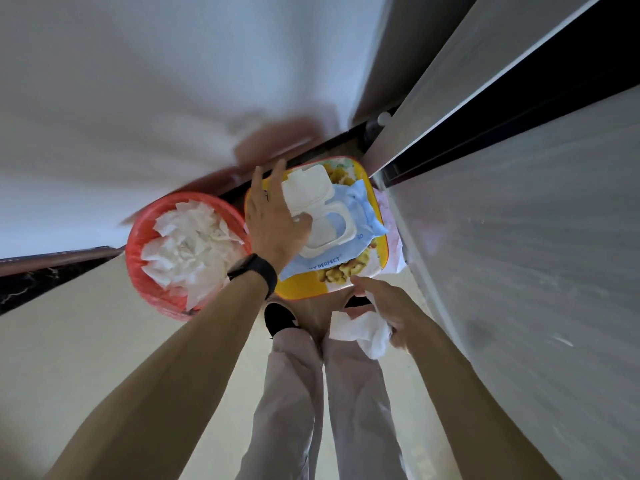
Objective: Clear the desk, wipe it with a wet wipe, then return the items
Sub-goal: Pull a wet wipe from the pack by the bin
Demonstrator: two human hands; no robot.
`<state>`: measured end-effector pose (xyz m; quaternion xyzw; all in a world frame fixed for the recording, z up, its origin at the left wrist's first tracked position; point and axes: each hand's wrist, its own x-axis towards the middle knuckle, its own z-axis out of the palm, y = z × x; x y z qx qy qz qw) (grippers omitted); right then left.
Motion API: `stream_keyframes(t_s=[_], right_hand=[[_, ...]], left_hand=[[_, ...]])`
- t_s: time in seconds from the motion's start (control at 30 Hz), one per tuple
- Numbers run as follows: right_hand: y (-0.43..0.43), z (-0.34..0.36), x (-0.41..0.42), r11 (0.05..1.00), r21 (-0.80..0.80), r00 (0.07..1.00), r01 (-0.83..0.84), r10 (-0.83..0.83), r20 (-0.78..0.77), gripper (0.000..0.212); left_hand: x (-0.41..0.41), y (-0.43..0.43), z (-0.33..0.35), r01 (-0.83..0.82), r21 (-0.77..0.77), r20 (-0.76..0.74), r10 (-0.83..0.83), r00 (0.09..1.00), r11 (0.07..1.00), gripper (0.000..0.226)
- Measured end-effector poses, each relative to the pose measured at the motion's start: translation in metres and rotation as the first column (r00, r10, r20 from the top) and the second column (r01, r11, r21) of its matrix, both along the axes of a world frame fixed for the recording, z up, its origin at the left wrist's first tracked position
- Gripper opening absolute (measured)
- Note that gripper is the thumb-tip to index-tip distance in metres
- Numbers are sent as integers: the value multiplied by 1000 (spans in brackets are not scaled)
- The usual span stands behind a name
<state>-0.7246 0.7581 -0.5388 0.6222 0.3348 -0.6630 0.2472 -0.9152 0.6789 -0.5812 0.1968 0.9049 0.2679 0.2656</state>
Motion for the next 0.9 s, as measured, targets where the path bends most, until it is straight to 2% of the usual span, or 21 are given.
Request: stream_keyframes(t_s=[0.07,0.13,0.17,0.23,0.27,0.37,0.43,0.5,0.63,0.8,0.9], right_hand=[[-1,0,-1,999,42,1000,-7,7,-2,38],[0,-2,-1,993,106,999,-41,39,22,33],[0,-3,-1,989,135,998,-57,54,31,32],[0,-6,-2,980,192,999,-51,50,14,27],[-1,-7,-3,976,213,999,-31,28,17,26],[-1,-7,-8,974,225,1000,-19,14,26,28],[-3,-9,-10,979,202,1000,-27,25,15,27],[-4,-11,-11,984,180,999,-18,12,34,29],[-5,-17,-13,977,204,998,-54,47,41,27],[-5,-22,-9,983,181,997,43,-55,61,24],[-4,-21,-10,977,210,995,44,-63,83,23]], left_hand=[[-16,7,-2,-137,85,199,118,973,987,88],[-28,8,1,-158,80,262,132,956,984,77],[-30,7,4,-136,68,232,117,966,988,65],[-26,3,12,-37,78,75,31,997,996,31],[-22,-1,14,34,89,20,-36,999,995,23],[4,-16,12,310,60,-33,-308,951,949,23],[22,-29,-4,502,19,-165,-492,855,865,16],[36,-36,-19,593,-59,-214,-590,779,803,25],[46,-37,-35,652,-232,-252,-692,677,722,46],[56,-46,-36,639,-311,-150,-700,698,703,53],[49,-46,-37,669,-337,-158,-740,653,662,57]])
